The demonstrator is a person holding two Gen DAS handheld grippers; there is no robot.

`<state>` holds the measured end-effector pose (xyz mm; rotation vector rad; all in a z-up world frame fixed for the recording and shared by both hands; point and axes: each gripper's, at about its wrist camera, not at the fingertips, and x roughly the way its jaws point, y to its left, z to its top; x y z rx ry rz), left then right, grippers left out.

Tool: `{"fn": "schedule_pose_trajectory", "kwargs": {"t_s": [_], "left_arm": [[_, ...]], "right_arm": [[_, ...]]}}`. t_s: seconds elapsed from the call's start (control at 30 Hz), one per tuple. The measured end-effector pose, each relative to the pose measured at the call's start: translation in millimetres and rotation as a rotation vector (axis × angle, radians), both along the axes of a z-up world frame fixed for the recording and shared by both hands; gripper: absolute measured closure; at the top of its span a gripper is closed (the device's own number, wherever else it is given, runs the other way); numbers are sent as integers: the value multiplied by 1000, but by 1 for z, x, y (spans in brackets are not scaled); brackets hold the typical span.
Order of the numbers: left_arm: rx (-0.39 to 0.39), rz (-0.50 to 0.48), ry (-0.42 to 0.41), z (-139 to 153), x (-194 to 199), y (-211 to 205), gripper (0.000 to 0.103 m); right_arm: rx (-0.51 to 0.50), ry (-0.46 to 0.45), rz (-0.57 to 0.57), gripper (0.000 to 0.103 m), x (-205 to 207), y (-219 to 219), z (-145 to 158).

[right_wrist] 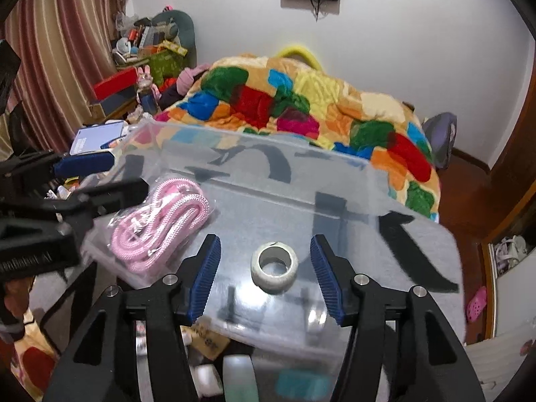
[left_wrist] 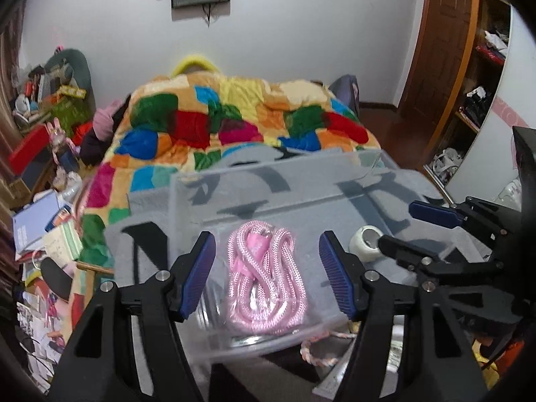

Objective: Organize objects
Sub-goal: 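Drop bagged pink rope with left gripper while right drops white tape into box, then grasp the white ointment tube with the left gripper while the right grasps teal tape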

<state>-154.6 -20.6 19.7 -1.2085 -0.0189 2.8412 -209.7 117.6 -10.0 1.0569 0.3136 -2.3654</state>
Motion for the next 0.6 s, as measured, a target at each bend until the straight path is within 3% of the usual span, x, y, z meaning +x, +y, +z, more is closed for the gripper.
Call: {"fn": "schedule_pose_trajectory", "kwargs": {"t_s": [0.17, 0.23, 0.5, 0.6], "left_arm": [[0, -6, 62, 13, 33, 1, 25], [-3, -10, 66, 12, 44, 2, 25], [1, -30, 12, -23, 75, 8, 26], [23, -59, -29, -39, 78, 12, 37]], "right_arm": [[-51, 34, -15, 49, 20, 27, 20], [-62, 55, -28, 48, 29, 38, 26], [-36, 62, -79, 47, 60, 70, 11], [-25, 42, -101, 47, 67, 75, -4]]}}
